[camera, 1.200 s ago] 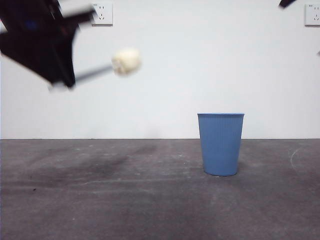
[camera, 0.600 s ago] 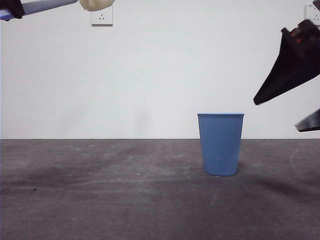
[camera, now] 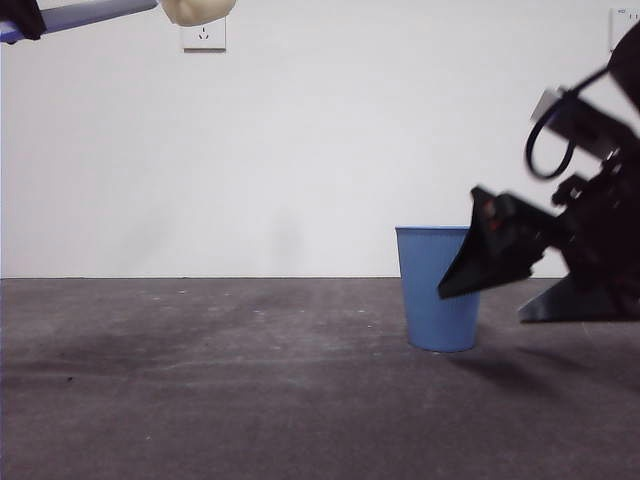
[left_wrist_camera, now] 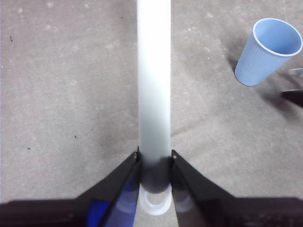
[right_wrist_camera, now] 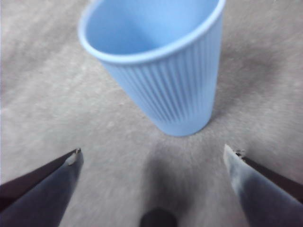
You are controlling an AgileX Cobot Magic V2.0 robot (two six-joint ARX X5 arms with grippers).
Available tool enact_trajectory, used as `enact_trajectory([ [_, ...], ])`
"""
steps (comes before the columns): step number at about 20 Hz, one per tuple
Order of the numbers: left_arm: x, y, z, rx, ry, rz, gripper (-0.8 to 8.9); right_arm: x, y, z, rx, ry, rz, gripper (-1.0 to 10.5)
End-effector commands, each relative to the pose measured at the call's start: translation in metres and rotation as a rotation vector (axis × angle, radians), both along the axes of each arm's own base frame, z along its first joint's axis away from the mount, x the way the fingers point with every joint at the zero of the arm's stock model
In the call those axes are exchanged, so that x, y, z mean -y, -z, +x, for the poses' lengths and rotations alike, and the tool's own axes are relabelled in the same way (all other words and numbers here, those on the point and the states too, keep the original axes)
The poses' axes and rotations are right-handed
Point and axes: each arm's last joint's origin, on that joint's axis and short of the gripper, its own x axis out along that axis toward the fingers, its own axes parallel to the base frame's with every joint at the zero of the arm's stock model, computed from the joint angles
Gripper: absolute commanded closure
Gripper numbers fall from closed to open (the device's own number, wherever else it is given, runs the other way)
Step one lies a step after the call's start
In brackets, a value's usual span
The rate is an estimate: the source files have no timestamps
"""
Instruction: Pick up the cup brush,pick up the cup,insert the brush into the cup,clean the cup,put the cup brush back,put the cup back to the fixed position on the table
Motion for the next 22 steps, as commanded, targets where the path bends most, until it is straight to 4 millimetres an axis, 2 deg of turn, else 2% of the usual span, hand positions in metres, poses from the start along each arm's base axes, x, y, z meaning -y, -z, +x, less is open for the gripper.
enact_trajectory([
  [1,0.000,0.002,0.000,0.003,0.005,0.011,8.22,-0.005,0.012,0.005,0.030,-0.012,0.000,4.4],
  [6,0.000,0.001,0.000,0.007,0.004,0.008,8.22,-0.011,0.032,0.015,0.081,-0.019,0.017,4.4],
  [12,0.000,0.002,0.000,0.005,0.004,0.008,8.22,-0.013,0.044,0.024,0.153,0.005,0.032,4.4],
  [15,0.000,0.002,0.000,0.004,0.002,0.006,8.22,-0.017,0.047,0.033,0.165,0.004,0.036,4.4],
  [20,0.000,0.002,0.000,0.003,0.002,0.007,8.22,-0.022,0.039,0.046,0.203,0.005,0.054,4.4],
  [22,0.000,0.002,0.000,0.002,0.002,0.007,8.22,-0.022,0.038,0.047,0.202,0.022,0.056,4.8],
])
